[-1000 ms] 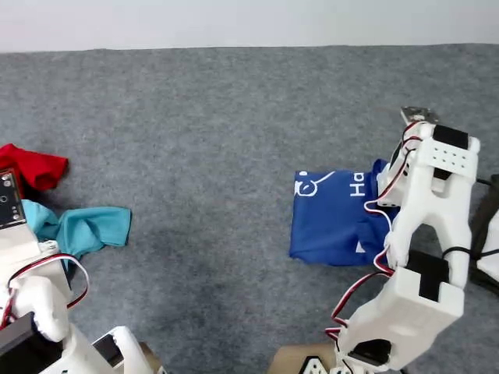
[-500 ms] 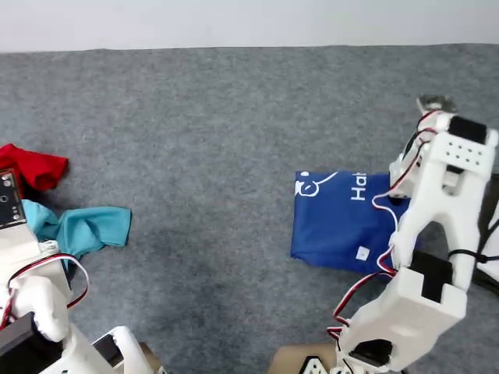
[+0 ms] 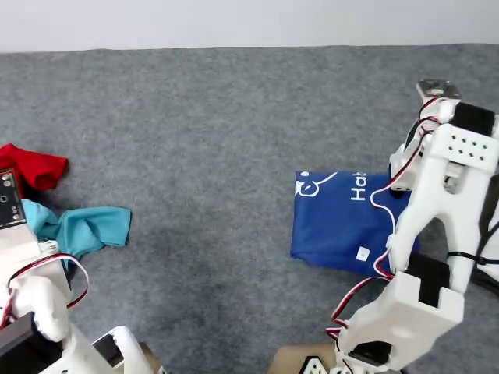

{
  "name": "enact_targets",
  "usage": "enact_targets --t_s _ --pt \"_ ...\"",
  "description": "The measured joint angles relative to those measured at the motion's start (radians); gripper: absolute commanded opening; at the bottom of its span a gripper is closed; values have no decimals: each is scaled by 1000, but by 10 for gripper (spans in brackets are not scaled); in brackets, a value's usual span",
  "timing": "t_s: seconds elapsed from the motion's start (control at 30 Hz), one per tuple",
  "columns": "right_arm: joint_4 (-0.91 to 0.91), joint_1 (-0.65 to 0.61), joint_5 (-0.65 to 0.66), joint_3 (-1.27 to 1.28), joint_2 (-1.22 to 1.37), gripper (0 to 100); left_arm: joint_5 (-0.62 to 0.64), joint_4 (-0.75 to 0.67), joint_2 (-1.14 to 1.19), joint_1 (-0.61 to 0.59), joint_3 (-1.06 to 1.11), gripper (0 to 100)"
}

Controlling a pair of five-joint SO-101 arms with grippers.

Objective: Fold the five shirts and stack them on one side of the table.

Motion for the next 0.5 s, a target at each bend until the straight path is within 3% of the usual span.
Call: enact_targets --t_s 0.5 --pt "-287 0 69 0 298 143 0 0 0 0 0 3"
